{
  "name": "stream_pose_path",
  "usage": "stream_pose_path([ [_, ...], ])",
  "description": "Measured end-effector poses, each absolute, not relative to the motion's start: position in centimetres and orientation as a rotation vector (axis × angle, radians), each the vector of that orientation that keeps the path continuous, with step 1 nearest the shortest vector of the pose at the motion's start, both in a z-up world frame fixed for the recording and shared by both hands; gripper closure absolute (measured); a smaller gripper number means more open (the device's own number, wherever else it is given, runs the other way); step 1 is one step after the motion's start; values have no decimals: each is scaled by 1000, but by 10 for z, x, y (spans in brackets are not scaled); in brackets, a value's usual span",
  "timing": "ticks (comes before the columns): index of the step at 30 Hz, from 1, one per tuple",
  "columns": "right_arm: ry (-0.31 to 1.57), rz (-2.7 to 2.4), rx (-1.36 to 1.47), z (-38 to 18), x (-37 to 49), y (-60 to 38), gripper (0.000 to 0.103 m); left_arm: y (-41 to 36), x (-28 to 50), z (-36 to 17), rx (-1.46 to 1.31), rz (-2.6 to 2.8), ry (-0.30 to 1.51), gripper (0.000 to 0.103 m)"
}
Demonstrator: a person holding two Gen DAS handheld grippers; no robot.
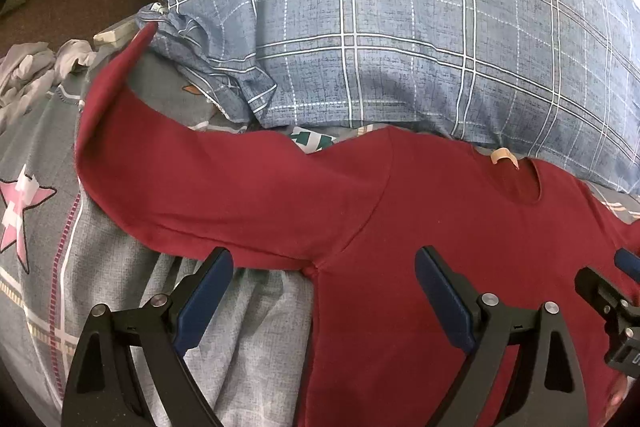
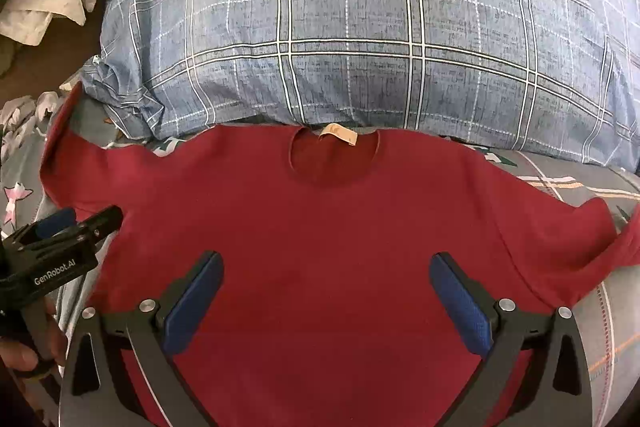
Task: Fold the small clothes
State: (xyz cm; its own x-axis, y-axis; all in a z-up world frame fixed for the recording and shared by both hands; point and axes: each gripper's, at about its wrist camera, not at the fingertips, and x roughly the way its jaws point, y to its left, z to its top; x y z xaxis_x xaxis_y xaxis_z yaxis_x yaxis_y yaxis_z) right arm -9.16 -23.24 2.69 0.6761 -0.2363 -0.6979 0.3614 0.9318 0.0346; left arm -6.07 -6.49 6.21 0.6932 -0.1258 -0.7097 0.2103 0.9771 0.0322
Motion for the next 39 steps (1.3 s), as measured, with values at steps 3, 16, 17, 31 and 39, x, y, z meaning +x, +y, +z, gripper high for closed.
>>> stream_pose_path([
  [3, 762, -338, 172, 26, -91, -231, 0, -64, -60, 62, 115, -188, 783, 10],
  [16, 779, -332, 171, 21, -88, -231, 0, -60, -56, 64, 98, -179, 788, 10],
  [17, 782, -332, 170, 20, -88, -231, 0, -60, -56, 64, 96, -177, 788, 10],
  [31, 802, -333, 166, 17, -84, -229, 0, -56, -55, 68, 80, -170, 786, 10],
  [39, 808, -330, 163, 14, -83, -231, 0, -52, -52, 69, 70, -164, 795, 10],
])
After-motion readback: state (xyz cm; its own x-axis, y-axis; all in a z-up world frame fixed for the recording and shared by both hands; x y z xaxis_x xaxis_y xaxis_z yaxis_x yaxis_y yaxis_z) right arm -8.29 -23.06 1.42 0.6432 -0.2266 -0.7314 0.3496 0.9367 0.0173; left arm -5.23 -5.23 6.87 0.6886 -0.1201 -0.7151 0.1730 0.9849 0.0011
